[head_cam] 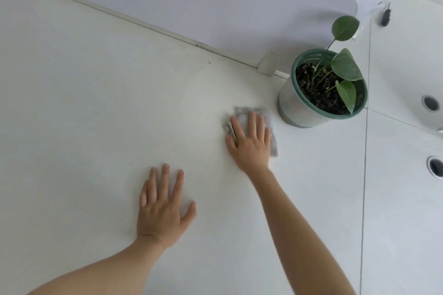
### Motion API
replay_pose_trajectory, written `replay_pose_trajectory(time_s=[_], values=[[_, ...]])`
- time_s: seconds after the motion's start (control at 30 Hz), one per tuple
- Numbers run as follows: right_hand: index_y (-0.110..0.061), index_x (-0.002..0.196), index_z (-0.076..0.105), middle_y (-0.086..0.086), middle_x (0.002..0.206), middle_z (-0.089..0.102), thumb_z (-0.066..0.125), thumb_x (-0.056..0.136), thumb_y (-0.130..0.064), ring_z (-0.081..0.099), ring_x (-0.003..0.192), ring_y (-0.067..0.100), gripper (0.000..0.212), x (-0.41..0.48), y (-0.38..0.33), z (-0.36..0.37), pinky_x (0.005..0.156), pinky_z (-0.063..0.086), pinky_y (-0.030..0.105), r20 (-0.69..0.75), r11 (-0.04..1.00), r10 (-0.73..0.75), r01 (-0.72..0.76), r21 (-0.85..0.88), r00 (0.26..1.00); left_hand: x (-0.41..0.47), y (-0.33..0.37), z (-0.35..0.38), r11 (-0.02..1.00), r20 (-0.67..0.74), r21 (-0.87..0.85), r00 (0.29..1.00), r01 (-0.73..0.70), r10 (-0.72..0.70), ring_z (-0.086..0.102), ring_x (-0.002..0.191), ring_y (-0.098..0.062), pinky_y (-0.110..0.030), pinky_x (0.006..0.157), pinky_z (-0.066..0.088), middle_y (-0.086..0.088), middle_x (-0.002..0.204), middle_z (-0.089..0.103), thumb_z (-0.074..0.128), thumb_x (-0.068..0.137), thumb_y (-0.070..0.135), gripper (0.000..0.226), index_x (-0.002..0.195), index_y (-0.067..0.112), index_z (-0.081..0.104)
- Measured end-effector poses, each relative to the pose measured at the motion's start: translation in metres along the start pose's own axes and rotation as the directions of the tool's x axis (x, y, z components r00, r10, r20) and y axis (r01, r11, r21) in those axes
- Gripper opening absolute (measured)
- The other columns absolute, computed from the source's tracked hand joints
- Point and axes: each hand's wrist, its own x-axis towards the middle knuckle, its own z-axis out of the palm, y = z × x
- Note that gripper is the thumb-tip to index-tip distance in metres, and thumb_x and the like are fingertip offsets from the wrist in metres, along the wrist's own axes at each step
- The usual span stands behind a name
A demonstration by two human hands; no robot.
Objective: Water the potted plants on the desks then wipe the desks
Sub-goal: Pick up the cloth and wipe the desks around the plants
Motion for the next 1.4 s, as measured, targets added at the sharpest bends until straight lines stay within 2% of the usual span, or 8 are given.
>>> replay_pose_trajectory(time_s=[0.27, 0.5, 0.6, 0.7, 0.8, 1.03, 1.17, 1.4], values=[[-0.037, 0.146, 0.01, 0.01, 0.158, 0.0, 0.024, 0.094, -0.045, -0.008, 0.145, 0.029, 0.054, 0.078, -0.012, -0.014, 0.117, -0.004, 0.043, 0.039, 0.957, 0.264, -0.266, 0.111, 0.964, 0.001, -0.001, 0.002, 0.998, 0.025, -0.057, 0.999, 0.037, -0.035, 0.029, 0.127, -0.039, -0.037, 0.105, 0.011, -0.017, 0.139, 0.037, 0.011, 0.089, 0.056, 0.067, 0.131, 0.013, 0.039], [-0.033, 0.137, 0.035, 0.016, 0.147, 0.037, 0.008, 0.091, -0.059, 0.033, 0.135, 0.041, 0.06, -0.031, 0.036, 0.004, 0.109, 0.026, 0.051, 0.041, 0.964, -0.224, 0.227, -0.136, 0.974, 0.0, -0.001, 0.003, 1.0, -0.038, -0.001, 0.999, -0.007, 0.007, 0.03, 0.127, -0.039, -0.04, 0.104, 0.016, -0.02, 0.137, 0.042, 0.03, 0.082, 0.05, 0.062, 0.129, 0.012, 0.04], [-0.04, 0.144, 0.009, 0.006, 0.157, 0.0, 0.006, 0.084, -0.067, -0.002, 0.145, 0.029, 0.066, -0.058, 0.112, -0.018, 0.116, 0.002, 0.042, 0.045, 0.979, 0.155, -0.148, -0.137, 0.987, 0.0, -0.001, 0.004, 1.0, -0.017, 0.007, 1.0, -0.009, 0.009, 0.029, 0.127, -0.039, -0.041, 0.103, 0.016, -0.021, 0.137, 0.043, 0.021, 0.087, 0.052, 0.061, 0.13, 0.012, 0.039], [-0.039, 0.146, 0.008, 0.007, 0.158, -0.005, 0.023, 0.091, -0.051, -0.011, 0.145, 0.026, 0.058, -0.068, 0.148, -0.041, 0.116, -0.004, 0.046, -0.007, 0.702, 0.708, -0.702, 0.121, 0.706, 0.001, 0.001, 0.003, 1.0, -0.001, 0.005, 1.0, -0.013, 0.013, 0.029, 0.126, -0.039, -0.045, 0.097, 0.023, -0.025, 0.133, 0.05, 0.036, 0.072, 0.048, 0.067, 0.128, 0.011, 0.041], [-0.036, 0.146, 0.009, 0.009, 0.158, -0.005, 0.022, 0.093, -0.043, -0.011, 0.144, 0.029, 0.055, -0.067, 0.11, -0.031, 0.112, -0.004, 0.057, -0.001, 0.533, 0.835, -0.808, 0.251, 0.551, 0.001, 0.003, -0.001, 1.0, 0.012, -0.005, 1.0, -0.008, 0.008, 0.029, 0.125, -0.04, -0.046, 0.095, 0.024, -0.026, 0.132, 0.051, 0.036, 0.071, 0.047, 0.067, 0.127, 0.011, 0.041], [-0.025, 0.097, 0.072, 0.009, 0.109, 0.071, 0.041, 0.076, -0.027, 0.066, 0.104, 0.03, 0.037, -0.102, -0.03, 0.005, 0.078, 0.056, 0.043, -0.05, 0.957, 0.252, -0.242, 0.161, 0.966, 0.001, 0.003, -0.006, 0.999, 0.084, -0.046, 0.996, -0.014, 0.018, 0.041, 0.121, -0.045, -0.047, 0.094, 0.025, -0.027, 0.131, 0.052, 0.036, 0.072, 0.048, 0.065, 0.126, 0.012, 0.043], [-0.019, 0.085, 0.071, 0.0, 0.092, 0.072, 0.046, 0.069, -0.014, 0.069, 0.09, 0.024, 0.031, -0.136, -0.02, -0.001, 0.067, 0.054, 0.03, -0.133, 0.976, 0.149, -0.124, 0.178, 0.98, 0.003, 0.003, -0.007, 0.998, 0.171, -0.06, 0.985, -0.016, 0.026, 0.047, 0.118, -0.05, -0.049, 0.093, 0.028, -0.029, 0.131, 0.051, 0.035, 0.072, 0.048, 0.068, 0.123, 0.007, 0.053], [-0.019, 0.107, 0.065, -0.006, 0.084, 0.05, 0.042, 0.091, -0.006, 0.055, 0.067, 0.016, 0.031, -0.217, -0.021, -0.027, 0.052, 0.039, 0.007, -0.026, 0.635, 0.554, -0.402, 0.66, 0.832, -0.002, 0.003, -0.008, 0.985, 0.127, -0.173, 0.991, -0.026, 0.048, 0.023, 0.135, -0.051, -0.055, 0.105, 0.022, -0.03, 0.146, 0.031, 0.043, 0.082, 0.043, 0.067, 0.136, 0.005, 0.042]])
